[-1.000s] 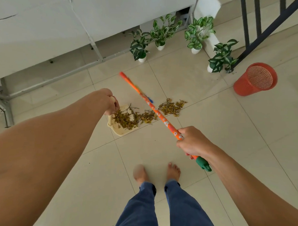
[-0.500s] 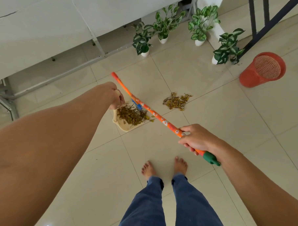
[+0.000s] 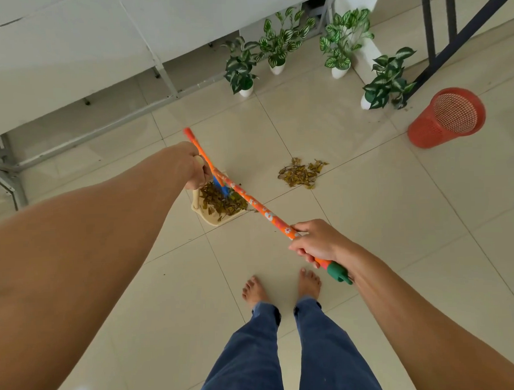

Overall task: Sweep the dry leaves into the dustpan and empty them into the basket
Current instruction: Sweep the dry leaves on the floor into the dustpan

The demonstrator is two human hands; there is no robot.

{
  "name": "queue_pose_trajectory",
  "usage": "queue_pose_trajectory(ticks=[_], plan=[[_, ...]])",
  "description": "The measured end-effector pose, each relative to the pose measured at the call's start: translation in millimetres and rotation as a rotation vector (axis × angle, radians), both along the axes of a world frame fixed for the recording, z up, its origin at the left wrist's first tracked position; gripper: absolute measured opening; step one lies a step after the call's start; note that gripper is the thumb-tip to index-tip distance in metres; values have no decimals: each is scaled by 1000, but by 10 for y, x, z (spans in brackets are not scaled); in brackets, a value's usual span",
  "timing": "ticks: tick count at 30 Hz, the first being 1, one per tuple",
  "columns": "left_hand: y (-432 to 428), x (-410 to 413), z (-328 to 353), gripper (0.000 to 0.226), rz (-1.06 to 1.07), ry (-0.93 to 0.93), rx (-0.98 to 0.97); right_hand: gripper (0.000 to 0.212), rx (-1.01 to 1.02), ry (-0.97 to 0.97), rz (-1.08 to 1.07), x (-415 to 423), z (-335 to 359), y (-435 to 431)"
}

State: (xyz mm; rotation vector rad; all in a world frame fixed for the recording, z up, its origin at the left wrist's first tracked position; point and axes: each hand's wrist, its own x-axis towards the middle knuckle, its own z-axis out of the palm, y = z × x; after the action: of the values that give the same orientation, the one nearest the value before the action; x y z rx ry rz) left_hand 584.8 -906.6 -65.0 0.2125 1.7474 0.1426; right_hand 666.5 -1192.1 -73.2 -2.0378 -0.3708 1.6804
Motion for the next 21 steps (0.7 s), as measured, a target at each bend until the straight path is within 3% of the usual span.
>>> queue_pose_trajectory(ticks=[5,8,11,15,21], plan=[[-49,-30,4,12,-1,-6,5,58,-10,-91,31,-37,62,-121],[-83,-30,-12,15,34,-21,4,43,-48,-200,90,-185,15,-30],[-135,-23,-32,13,2,-19,2,23,-79,-126,57,-254,-64,44],[-188,-79,-18,10,-18,-13,8,33,-47,-21,40,-159,-8,-78],[-262,-402,41,6,56,-43,-7,41,14,-19,-4,-46,130,-243]])
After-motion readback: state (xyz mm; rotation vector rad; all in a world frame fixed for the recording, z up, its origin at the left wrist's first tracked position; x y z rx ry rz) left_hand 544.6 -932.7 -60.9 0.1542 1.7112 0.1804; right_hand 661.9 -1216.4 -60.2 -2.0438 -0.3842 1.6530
